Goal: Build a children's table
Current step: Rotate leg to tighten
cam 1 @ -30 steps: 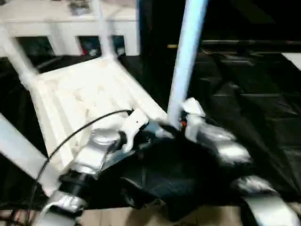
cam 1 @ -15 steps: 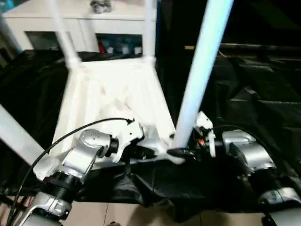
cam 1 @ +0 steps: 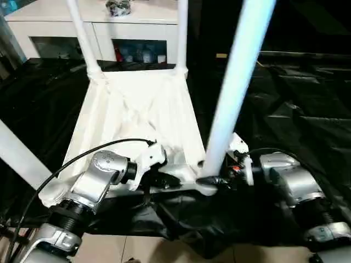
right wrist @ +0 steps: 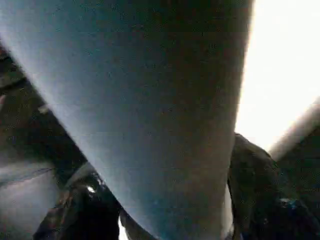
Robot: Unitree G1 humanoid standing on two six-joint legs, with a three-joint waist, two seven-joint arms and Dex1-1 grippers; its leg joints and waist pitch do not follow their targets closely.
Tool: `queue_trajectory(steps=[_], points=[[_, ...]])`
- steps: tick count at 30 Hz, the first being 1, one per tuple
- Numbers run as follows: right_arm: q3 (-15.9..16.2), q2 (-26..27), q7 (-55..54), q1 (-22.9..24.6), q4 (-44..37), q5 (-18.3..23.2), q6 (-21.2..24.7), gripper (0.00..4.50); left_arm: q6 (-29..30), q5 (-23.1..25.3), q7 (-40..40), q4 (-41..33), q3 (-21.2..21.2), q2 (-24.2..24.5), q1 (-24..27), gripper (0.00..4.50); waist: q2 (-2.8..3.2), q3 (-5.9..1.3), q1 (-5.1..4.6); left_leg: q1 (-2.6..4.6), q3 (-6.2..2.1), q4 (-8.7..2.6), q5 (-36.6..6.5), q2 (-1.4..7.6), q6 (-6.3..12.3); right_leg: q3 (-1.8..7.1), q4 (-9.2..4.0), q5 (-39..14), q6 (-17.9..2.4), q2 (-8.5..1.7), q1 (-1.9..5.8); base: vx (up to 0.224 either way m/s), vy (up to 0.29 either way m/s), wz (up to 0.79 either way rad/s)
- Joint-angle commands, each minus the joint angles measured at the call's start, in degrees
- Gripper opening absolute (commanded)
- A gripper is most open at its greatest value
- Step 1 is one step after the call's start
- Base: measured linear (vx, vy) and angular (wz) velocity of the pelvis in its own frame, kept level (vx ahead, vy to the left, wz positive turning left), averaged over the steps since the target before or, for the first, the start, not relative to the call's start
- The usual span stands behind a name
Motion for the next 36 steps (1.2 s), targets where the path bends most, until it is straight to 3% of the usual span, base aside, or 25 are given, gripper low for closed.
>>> queue_trajectory(steps=[1,3,5,9,11,14,15,17,20,25,28,33,36], points=[[1.89,4.73,-7.79,-1.64,3.85,-1.15,0.2,2.53,1.1,-0.72,5.28,-0.38,-0.32,-4.33,-2.22,0.0,-0.51,-2.6,-0.5,-0.27,-0.38,-4.32,-17.71,0.43,-0.09,1.66,-5.67,-27.29,-8.26,-2.94,2.78,0.0,0.0,0.0],[0.34,6.55,-14.41,-3.11,7.06,-1.62,-0.19,2.52,2.07,-0.27,8.65,0.51,0.45,-5.94,-2.95,0.0,-0.38,-2.69,-0.76,-0.24,-0.52,-4.31,-17.97,0.45,-0.07,1.55,-5.97,-28.38,-7.41,-3.04,2.66,0.0,0.0,0.0],[-0.84,7.9,-19.08,-4.08,9.12,-1.66,-0.45,2.51,2.82,0.0,11.22,1.16,1.06,-7.21,-3.47,0.0,-0.4,-3.0,-1.6,-0.2,-0.28,-4.06,-16.74,0.43,0.68,1.86,-5.8,-23.32,-9.08,-2.82,2.4,0.0,0.0,0.0],[-2.58,10.97,-27.32,-5.79,12.46,-1.64,-1.41,2.5,3.51,0.68,15.35,1.76,1.58,-9.7,-4.0,0.0,-0.26,-3.26,-1.73,-0.34,-0.09,-3.87,-14.63,0.49,1.84,1.92,-5.27,-17.04,-11.33,-2.67,2.69,0.0,0.0,0.0],[-3.02,13.06,-29.21,-6.59,14.17,-1.94,-2.95,3.06,3.44,1.14,16.97,1.69,1.46,-10.93,-3.97,0.0,-0.25,-3.44,-2.0,-0.52,0.0,-3.73,-12.63,0.45,2.17,1.89,-4.97,-13.83,-12.5,-2.73,2.91,0.0,0.0,0.0],[-3.66,14.76,-28.5,-7.09,15.37,-1.94,-4.33,3.26,3.21,1.04,16.79,1.05,0.94,-11.55,-3.6,0.0,-0.2,-3.51,-1.89,-0.43,0.17,-3.63,-11.46,0.5,3.47,1.89,-4.69,-10.57,-13.76,-2.63,3.03,0.0,0.0,0.0],[-2.99,14.77,-27.65,-7.1,15.42,-2.35,-5.1,3.26,2.94,1.01,16.48,0.71,0.63,-11.34,-3.26,0.0,-0.42,-3.44,-1.79,-0.43,0.16,-3.69,-11.47,0.54,3.72,1.87,-4.66,-10.62,-13.93,-2.66,3.1,0.0,0.0,0.0],[-1.44,14.1,-25.18,-6.7,14.77,-2.92,-6.17,3.64,2.32,0.67,15.27,0.27,0.19,-10.64,-2.8,0.0,-0.28,-3.32,-1.83,-0.42,0.19,-3.73,-12.27,0.56,3.66,1.87,-4.81,-11.76,-13.85,-2.7,3.06,0.0,0.0,0.0],[0.16,13.15,-20.92,-6.26,14.44,-3.21,-7.95,3.64,1.83,0.53,14.2,-0.17,-0.05,-9.96,-2.38,0.0,-0.26,-3.29,-1.94,-0.43,0.12,-3.8,-13.45,0.63,3.54,1.87,-4.89,-13.23,-13.47,-2.75,3.11,0.0,0.0,0.0],[2.92,9.4,-7.03,-3.24,8.67,-1.79,-8.91,3.64,0.28,-0.16,8.79,-0.66,-0.76,-6.95,-1.72,0.0,-0.3,-3.37,-1.7,-0.49,0.17,-3.66,-12.33,0.71,4.74,1.98,-4.65,-10.45,-14.09,-2.7,3.3,0.0,0.0,0.0],[4.6,5.87,3.53,-1.09,3.57,0.72,-6.54,3.64,-0.89,-0.5,4.96,-0.77,-1.2,-4.36,-1.52,0.0,-0.33,-3.28,-1.21,-0.26,0.21,-3.73,-12.39,0.78,5.44,1.96,-4.72,-10.33,-14.39,-2.58,3.22,0.0,0.0,0.0],[7.02,1.53,14.33,0.65,-1.35,3.27,-2.83,3.4,-1.98,-1.55,-0.52,-1.23,-1.71,-1.74,-1.26,0.0,-0.29,-3.11,-0.56,0.17,0.3,-3.85,-14.17,0.95,4.69,2.01,-4.95,-13.63,-14.16,-2.61,2.92,0.0,0.0,0.0],[8.48,-0.81,19.48,1.67,-4.23,3.48,-0.43,3.14,-2.49,-2.43,-4.32,-2.06,-2.21,-0.38,-0.98,0.0,-0.17,-3.22,0.74,0.49,0.52,-3.78,-12.88,1.28,4.61,2.19,-4.7,-11.57,-14.34,-2.6,2.65,0.0,0.0,0.0]])
